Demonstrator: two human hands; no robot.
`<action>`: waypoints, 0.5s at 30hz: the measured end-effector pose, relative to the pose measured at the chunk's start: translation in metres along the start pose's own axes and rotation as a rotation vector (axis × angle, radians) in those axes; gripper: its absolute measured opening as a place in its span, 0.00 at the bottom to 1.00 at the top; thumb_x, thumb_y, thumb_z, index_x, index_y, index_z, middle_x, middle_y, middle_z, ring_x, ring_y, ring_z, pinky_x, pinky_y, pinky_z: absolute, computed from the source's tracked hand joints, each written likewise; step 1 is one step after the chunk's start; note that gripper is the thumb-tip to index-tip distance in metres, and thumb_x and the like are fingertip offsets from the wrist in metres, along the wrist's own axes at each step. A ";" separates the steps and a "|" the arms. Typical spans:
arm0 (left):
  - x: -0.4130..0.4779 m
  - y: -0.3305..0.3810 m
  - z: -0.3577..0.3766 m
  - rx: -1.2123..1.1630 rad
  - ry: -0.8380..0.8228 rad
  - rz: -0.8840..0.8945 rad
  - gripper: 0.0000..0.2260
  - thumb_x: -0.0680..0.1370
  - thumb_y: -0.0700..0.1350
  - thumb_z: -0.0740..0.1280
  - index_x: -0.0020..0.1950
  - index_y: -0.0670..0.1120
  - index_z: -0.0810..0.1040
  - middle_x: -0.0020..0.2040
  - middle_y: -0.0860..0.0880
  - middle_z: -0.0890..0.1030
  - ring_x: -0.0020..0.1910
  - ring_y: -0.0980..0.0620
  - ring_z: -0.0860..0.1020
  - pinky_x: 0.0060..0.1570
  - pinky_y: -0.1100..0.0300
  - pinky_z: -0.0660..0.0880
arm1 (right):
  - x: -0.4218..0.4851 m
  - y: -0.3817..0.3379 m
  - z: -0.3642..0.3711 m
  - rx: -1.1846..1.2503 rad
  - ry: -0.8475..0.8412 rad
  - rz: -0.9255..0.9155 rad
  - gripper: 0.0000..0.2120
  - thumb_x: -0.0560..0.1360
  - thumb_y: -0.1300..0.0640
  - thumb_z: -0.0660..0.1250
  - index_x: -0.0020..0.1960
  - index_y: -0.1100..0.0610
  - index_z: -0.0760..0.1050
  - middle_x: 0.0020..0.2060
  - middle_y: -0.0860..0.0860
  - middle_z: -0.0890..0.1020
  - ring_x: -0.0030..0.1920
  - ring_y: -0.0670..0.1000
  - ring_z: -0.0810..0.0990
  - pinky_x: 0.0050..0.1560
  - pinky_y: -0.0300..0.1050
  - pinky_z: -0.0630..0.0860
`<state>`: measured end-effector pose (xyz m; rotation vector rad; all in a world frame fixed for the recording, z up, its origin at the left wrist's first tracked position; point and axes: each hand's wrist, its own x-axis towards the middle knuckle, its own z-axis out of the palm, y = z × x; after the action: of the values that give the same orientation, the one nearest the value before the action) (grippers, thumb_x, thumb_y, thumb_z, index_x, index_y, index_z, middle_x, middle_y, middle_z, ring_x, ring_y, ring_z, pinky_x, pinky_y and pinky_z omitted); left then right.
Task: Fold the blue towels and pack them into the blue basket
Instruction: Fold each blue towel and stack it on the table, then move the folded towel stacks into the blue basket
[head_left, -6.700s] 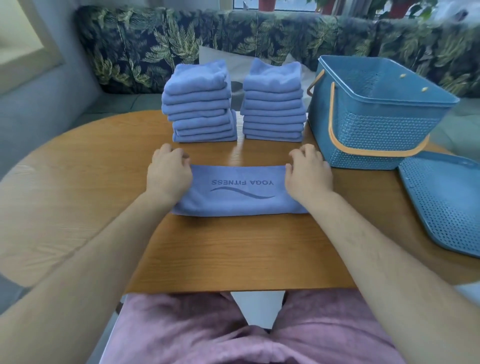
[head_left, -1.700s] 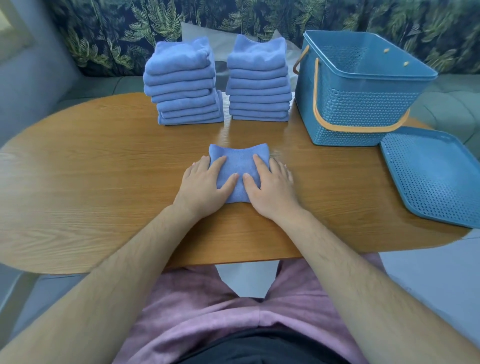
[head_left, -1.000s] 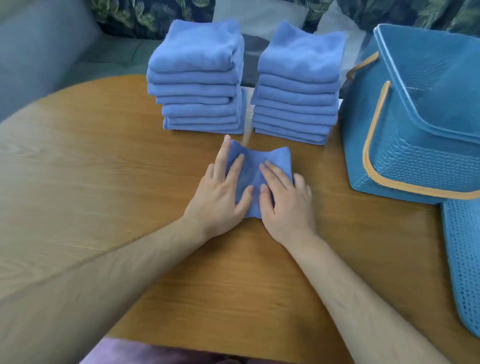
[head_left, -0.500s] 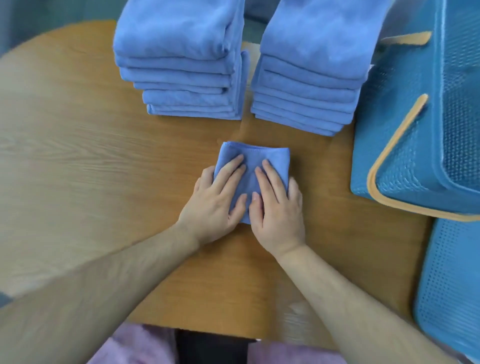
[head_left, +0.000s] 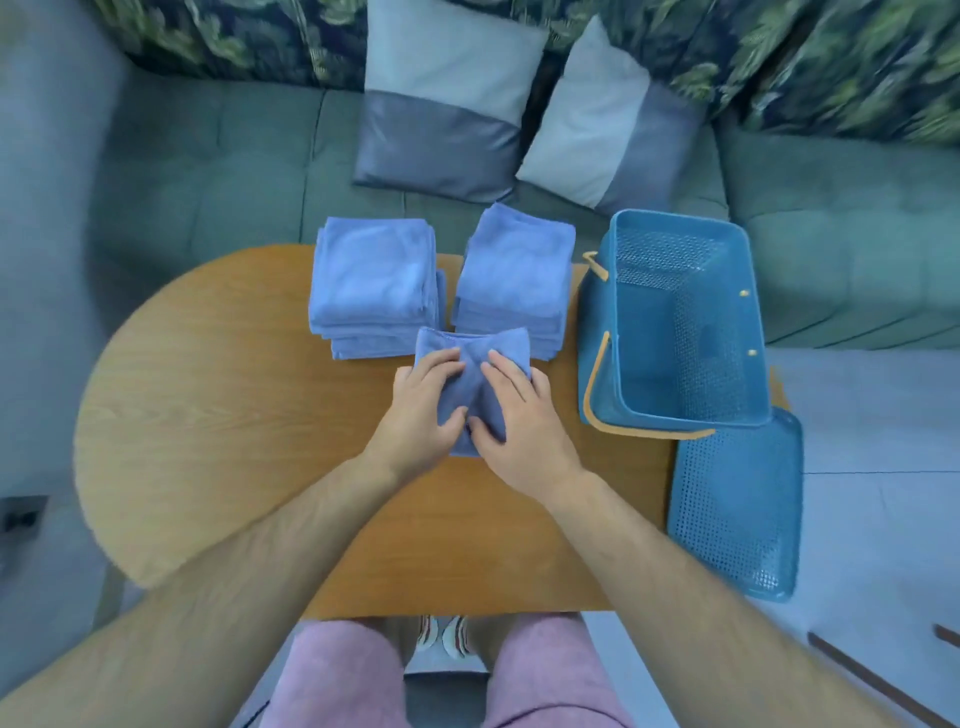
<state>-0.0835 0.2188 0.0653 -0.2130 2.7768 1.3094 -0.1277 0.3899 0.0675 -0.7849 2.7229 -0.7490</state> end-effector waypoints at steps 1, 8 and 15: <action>0.003 0.015 -0.012 -0.022 0.016 0.013 0.22 0.76 0.40 0.71 0.70 0.43 0.74 0.74 0.55 0.68 0.70 0.51 0.65 0.67 0.74 0.54 | 0.002 -0.008 -0.018 -0.016 0.008 -0.002 0.30 0.76 0.49 0.68 0.73 0.63 0.70 0.76 0.54 0.68 0.72 0.61 0.66 0.75 0.55 0.62; 0.052 0.106 -0.036 -0.070 -0.043 0.168 0.26 0.74 0.38 0.72 0.72 0.46 0.72 0.75 0.56 0.67 0.73 0.57 0.62 0.73 0.63 0.58 | 0.010 -0.001 -0.121 -0.044 0.075 0.084 0.32 0.74 0.37 0.70 0.72 0.54 0.75 0.79 0.51 0.62 0.69 0.61 0.62 0.72 0.55 0.66; 0.126 0.167 0.043 -0.009 -0.229 0.184 0.32 0.70 0.39 0.74 0.73 0.45 0.71 0.76 0.54 0.65 0.74 0.54 0.61 0.72 0.67 0.55 | 0.012 0.099 -0.179 -0.126 -0.022 0.190 0.38 0.71 0.34 0.72 0.76 0.49 0.69 0.82 0.50 0.53 0.72 0.60 0.58 0.76 0.52 0.58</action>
<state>-0.2334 0.3444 0.1508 0.1860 2.6470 1.2910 -0.2403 0.5300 0.1670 -0.5447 2.7956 -0.5294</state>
